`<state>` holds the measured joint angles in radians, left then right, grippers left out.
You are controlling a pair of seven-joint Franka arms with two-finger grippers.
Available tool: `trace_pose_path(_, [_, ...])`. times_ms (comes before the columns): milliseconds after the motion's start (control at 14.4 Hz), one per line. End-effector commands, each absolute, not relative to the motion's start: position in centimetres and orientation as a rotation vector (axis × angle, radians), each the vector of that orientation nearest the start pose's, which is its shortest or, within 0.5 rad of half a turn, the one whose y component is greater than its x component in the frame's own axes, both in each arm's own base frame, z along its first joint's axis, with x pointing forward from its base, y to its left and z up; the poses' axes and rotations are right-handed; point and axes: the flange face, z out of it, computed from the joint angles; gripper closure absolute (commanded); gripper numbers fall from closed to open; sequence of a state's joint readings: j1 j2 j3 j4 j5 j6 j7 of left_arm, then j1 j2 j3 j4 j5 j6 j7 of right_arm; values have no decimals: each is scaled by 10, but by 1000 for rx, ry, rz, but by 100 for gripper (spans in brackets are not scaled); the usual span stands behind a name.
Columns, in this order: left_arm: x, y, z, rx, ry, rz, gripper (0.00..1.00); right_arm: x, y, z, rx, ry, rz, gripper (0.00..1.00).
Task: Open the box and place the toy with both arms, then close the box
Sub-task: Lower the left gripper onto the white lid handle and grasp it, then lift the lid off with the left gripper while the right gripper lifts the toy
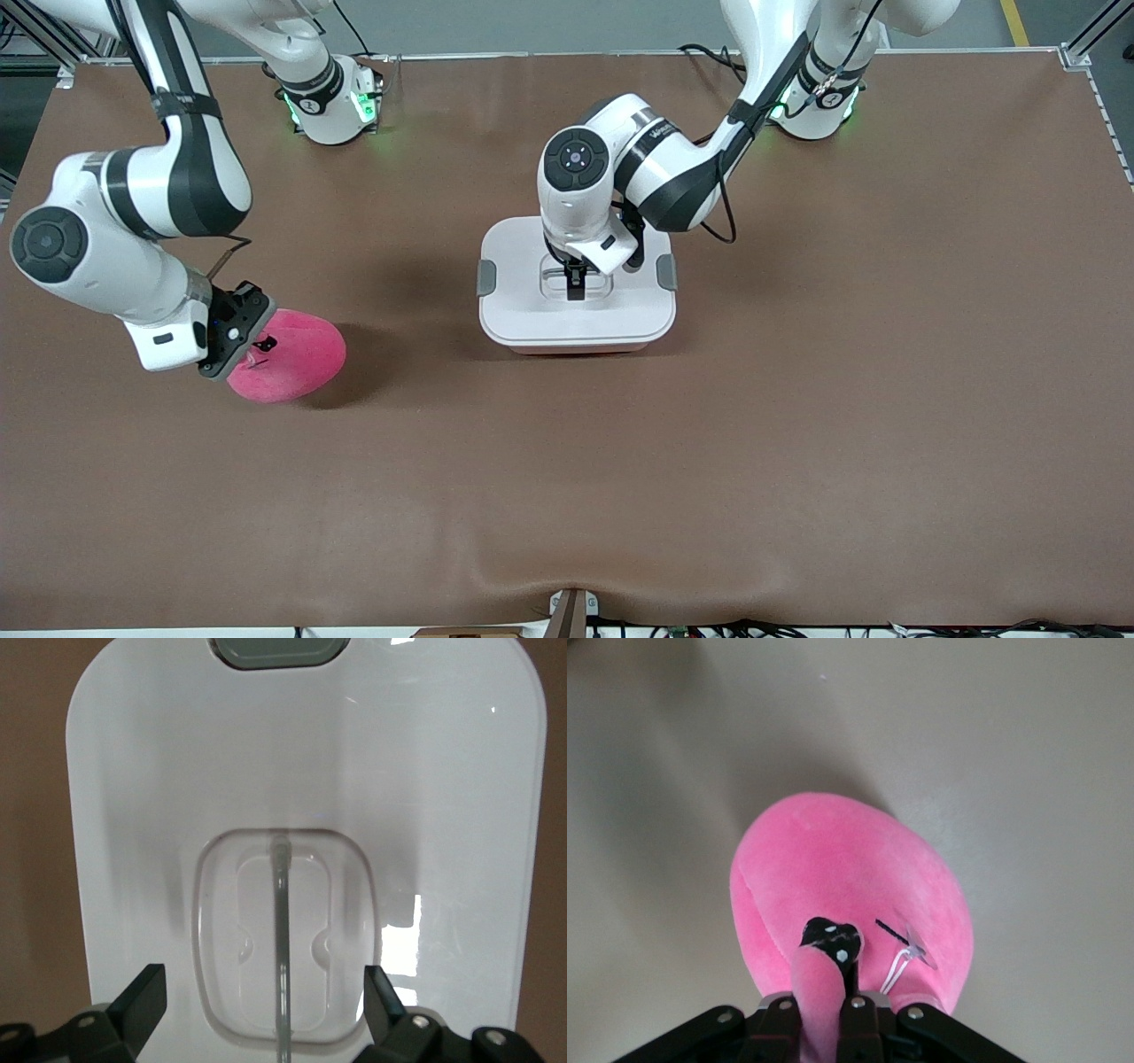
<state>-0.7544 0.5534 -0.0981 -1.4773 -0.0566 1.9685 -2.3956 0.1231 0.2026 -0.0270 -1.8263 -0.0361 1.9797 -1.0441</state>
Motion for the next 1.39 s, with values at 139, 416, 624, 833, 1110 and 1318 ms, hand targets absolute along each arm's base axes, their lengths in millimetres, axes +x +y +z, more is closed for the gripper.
trace_pose_path(139, [470, -523, 356, 2256, 2252, -126, 69, 600, 100, 454, -2460, -2165, 164, 100])
trace_pose_path(416, [469, -523, 355, 2257, 2253, -125, 90, 590, 132, 465, -2267, -2425, 211, 100])
trace_pose_path(624, [470, -522, 358, 2259, 2244, -103, 100, 580, 154, 465, -2079, -2626, 314, 100])
trace_pose_path(833, [468, -523, 363, 2253, 2242, -104, 100, 565, 171, 457, -1998, -2685, 450, 100])
trace_pose_path(1110, [467, -522, 375, 2244, 2240, -102, 100, 552, 183, 459, -1946, -2771, 535, 100])
trace_pose_path(1318, [467, -521, 389, 2229, 2229, -103, 100, 544, 184, 463, -1918, -2807, 656, 100])
